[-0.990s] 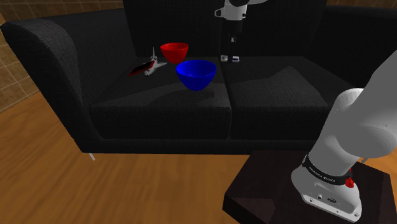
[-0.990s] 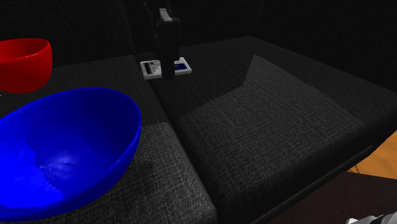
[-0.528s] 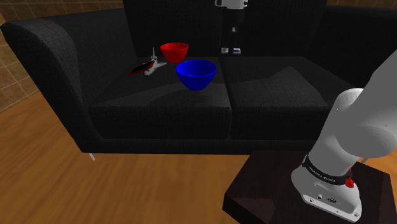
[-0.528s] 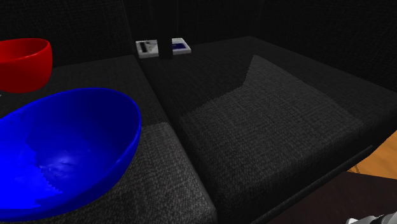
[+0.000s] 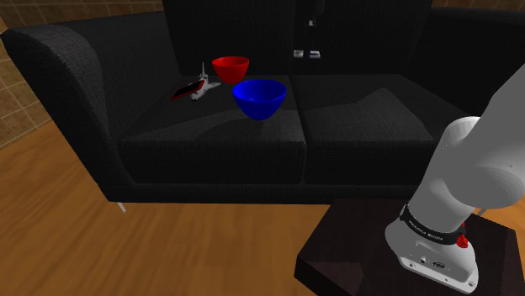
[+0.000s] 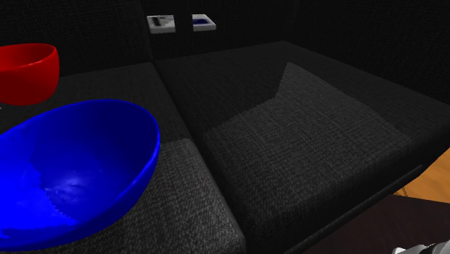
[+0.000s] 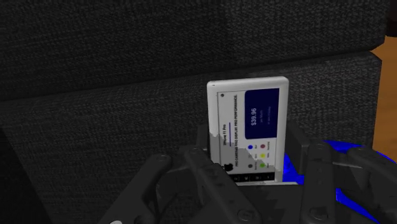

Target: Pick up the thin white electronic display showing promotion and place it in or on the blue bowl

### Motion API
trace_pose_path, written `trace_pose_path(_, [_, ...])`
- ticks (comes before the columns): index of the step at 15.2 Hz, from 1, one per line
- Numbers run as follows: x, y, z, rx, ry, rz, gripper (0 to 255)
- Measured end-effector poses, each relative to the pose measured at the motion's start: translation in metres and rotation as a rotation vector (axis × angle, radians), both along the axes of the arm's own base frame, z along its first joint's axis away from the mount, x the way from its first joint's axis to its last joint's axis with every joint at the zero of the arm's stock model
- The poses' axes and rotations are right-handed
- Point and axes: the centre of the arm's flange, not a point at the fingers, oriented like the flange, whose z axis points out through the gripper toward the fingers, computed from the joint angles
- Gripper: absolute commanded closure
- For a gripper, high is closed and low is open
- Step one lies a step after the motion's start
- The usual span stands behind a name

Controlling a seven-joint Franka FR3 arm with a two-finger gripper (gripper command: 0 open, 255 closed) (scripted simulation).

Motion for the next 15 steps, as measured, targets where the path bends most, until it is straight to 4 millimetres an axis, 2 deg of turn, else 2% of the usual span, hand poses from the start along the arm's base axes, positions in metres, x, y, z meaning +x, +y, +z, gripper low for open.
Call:
trace_pose_path(2, [0.006, 0.016, 0.006, 0.0, 0.0, 0.0, 255])
trace_pose_path(9, [0.035, 0.096, 0.008, 0.0, 0.001, 0.001, 255])
trace_pose_path(13, [0.055, 0.15, 0.008, 0.0, 0.001, 0.001, 255])
trace_pose_path(15, [0.061, 0.167, 0.008, 0.0, 0.001, 0.001, 255])
